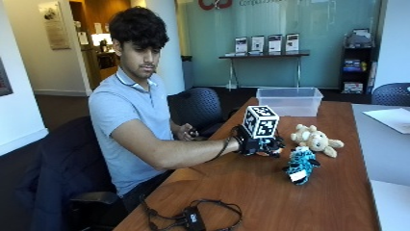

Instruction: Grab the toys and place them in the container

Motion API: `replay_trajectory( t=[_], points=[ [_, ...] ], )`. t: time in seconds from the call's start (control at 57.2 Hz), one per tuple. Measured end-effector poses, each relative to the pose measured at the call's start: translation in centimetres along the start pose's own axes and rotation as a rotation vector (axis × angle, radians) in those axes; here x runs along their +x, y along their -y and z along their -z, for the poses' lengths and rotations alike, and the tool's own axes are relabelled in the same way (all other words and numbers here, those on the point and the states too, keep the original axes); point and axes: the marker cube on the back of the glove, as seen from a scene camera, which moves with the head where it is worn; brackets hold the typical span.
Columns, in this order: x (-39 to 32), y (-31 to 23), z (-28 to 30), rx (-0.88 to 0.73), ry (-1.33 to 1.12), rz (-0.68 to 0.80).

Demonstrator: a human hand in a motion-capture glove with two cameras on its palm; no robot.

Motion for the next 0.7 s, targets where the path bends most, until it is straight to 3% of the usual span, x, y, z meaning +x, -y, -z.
replay_trajectory(
  t=[0.105,0.402,0.612,0.7],
  points=[
    [-0.4,0.6,-0.8,-0.046,-0.023,0.007],
    [-1.6,2.7,-1.0,0.038,-0.034,-0.046],
    [-1.8,3.9,0.4,0.285,-0.067,-0.068],
    [-1.2,3.7,2.5,0.364,0.058,-0.070]
  ],
)
